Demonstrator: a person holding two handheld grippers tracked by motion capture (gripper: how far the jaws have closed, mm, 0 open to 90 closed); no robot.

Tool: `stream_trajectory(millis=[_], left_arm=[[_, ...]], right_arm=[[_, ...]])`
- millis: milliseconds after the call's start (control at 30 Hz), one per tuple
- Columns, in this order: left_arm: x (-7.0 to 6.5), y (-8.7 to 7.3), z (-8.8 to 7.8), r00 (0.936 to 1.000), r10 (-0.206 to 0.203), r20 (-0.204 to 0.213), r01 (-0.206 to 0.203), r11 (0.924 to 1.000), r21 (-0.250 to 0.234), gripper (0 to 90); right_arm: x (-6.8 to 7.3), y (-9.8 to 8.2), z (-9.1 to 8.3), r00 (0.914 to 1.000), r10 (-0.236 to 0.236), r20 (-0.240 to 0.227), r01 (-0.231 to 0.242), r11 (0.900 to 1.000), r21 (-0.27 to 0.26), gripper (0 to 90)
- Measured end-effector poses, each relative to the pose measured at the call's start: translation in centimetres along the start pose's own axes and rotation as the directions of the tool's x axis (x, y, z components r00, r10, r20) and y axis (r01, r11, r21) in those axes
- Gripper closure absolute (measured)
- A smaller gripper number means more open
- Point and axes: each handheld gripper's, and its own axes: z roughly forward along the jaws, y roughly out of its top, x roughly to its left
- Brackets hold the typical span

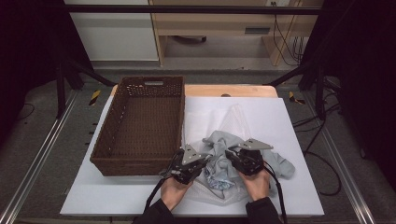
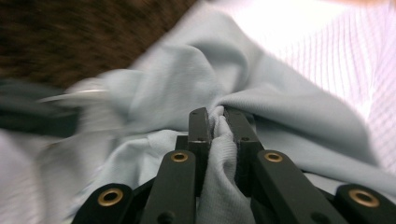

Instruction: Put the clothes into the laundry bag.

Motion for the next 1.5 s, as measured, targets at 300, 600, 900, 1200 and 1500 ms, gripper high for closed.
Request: stream_trajectory(millis=[300,600,900,1200,1500], left_arm=[[0.1,1.6,-0.5,0.9983,-0.045,0.036,0.047,0.9980,-0.041,88.4],[-1.1,2.3,-1.3,0.9993,0.011,0.037,-0.009,0.9989,-0.045,88.5],[-0.2,0.6,-1.6,0.9997,0.003,0.024,-0.002,0.9990,-0.045,88.3],[-0.2,0.2,-1.4,0.9998,0.011,0.018,-0.011,0.9995,-0.029,88.2],[0.0,0.1,-1.3,0.9998,0.009,0.017,-0.009,0.9998,-0.018,88.2]], right_arm=[[3.6,-2.6,-1.9,0.9837,-0.055,-0.171,0.046,0.997,-0.058,82.5],[3.8,-3.3,4.8,0.9995,-0.019,-0.025,0.019,1.000,0.007,80.3],[3.5,-2.6,2.9,0.9973,-0.001,-0.073,0.003,1.000,0.018,60.4],[2.3,-0.5,-2.2,0.9964,-0.074,0.041,0.079,0.989,-0.122,38.0],[1.9,1.1,2.7,0.9987,-0.015,0.049,0.015,1.000,0.007,49.9]])
